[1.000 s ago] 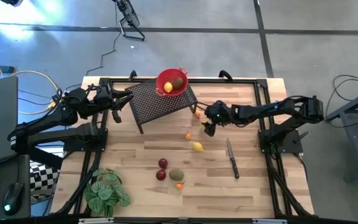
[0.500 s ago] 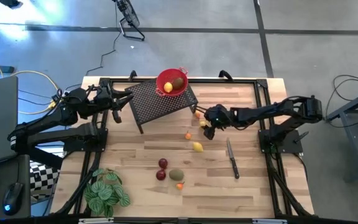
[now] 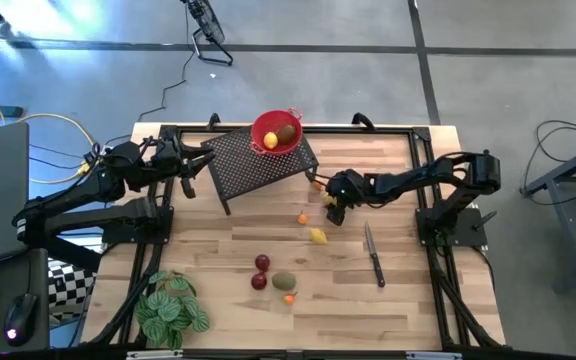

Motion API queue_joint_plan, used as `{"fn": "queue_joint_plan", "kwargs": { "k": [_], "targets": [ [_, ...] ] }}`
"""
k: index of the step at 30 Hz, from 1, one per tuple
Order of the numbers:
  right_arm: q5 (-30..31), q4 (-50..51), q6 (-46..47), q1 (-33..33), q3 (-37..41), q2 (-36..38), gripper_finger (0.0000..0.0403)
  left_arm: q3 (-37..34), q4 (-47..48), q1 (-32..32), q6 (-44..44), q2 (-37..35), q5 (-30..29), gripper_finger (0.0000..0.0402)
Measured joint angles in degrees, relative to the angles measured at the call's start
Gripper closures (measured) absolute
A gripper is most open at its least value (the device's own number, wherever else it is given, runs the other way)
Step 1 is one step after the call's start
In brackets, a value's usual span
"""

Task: Pick & Place Fruit
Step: Put the top lemon into the red strainer bowl on the shelf

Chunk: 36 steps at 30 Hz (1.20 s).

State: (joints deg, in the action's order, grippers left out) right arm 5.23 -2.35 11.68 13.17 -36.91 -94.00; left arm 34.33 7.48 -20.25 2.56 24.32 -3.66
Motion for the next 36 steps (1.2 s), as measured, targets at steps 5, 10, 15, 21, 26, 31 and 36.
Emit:
{"fn": "queue_joint_plan", "kwargs": {
  "k": [5, 10, 15, 21, 26, 31, 36],
  "targets": [
    [-0.01, 0.06, -0.47, 0.0, -0.01, 0.0, 0.0133, 0.0, 0.01, 0.0, 0.03, 0.0, 0.0, 0.0325],
    [0.53, -1.94, -2.4, 0.04, 0.0, -0.11, 0.0133, 0.02, 0.03, 0.0, 0.1, 0.0, 0.0, 0.0325],
    [0.64, -1.88, -2.96, 1.05, 0.0, -0.11, 0.0133, 0.0, 0.07, 0.0, 0.14, 0.0, 0.01, 0.0325],
    [0.66, -0.92, -2.93, 1.25, 0.0, -0.11, 0.0133, 0.0, 0.11, 0.0, 0.14, 0.0, 0.0, 0.0325],
    [0.67, -0.81, -2.93, 1.22, 0.0, -0.11, 0.0133, 0.0, 0.14, 0.0, 0.14, -0.02, 0.0, 0.0325],
    [0.64, -0.95, -2.95, 1.22, 0.0, -0.09, 0.0133, 0.0, 0.14, 0.01, 0.14, 0.0, 0.0, 0.0325],
    [0.44, -1.34, -3.04, 1.25, 0.0, -0.09, 0.0144, 0.0, 0.14, 0.0, 0.13, -0.01, 0.01, 0.0325]
  ]
}}
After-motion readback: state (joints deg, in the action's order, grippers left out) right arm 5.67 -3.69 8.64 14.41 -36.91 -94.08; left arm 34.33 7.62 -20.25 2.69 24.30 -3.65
